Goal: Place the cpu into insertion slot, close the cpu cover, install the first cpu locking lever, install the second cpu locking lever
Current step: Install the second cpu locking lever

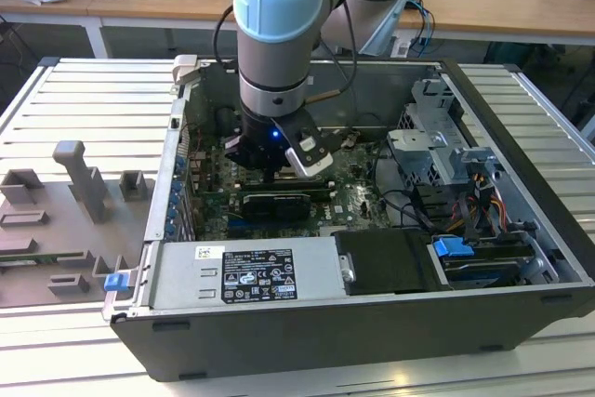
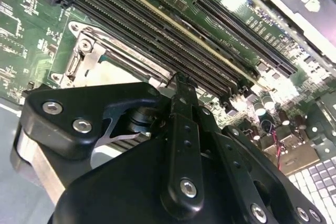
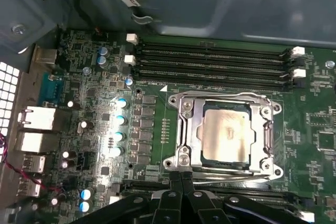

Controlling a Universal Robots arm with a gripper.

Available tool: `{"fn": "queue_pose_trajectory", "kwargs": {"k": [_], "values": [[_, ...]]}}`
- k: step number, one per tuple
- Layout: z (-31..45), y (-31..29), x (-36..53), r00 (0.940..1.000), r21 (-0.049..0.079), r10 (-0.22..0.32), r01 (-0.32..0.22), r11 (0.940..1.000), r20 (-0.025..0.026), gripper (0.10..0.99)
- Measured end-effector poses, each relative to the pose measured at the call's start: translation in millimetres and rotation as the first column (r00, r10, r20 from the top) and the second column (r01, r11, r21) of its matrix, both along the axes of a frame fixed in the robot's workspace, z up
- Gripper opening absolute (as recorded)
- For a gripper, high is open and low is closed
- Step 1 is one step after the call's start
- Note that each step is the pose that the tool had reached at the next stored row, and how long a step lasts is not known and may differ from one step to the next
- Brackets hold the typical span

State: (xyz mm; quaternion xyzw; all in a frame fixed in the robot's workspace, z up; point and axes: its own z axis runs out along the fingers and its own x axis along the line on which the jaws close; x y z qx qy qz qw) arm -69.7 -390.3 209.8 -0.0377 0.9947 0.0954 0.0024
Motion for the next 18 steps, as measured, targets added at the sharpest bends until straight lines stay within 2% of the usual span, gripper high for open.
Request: {"fn": "queue_pose_trajectory", "kwargs": {"k": [4,7,8,9,11,13,16,18], "values": [[-5.0,-1.4,-0.4,1.0,0.015,0.0,0.0,0.9999,0.0001,0.106],[-7.0,-3.9,-2.5,1.0,0.041,0.0,0.0,0.9992,0.0002,0.106],[-7.8,-5.8,-4.8,1.0,0.055,0.0,0.0,0.9985,0.0001,0.106],[-9.1,-6.8,-6.2,1.0,0.063,0.0,0.0,0.998,-0.0001,0.106],[-10.5,-6.8,-6.9,1.0,0.073,0.0,0.0,0.9973,-0.0001,0.106],[-12.2,-6.8,-7.8,1.0,0.09,0.0,0.0,0.996,0.0001,0.106],[-14.5,-6.7,-8.4,1.0,0.1,0.0,0.0,0.995,0.0002,0.106],[-15.4,-6.8,-9.2,1.0,0.103,0.0,0.0,0.9947,0.0,0.106]]}}
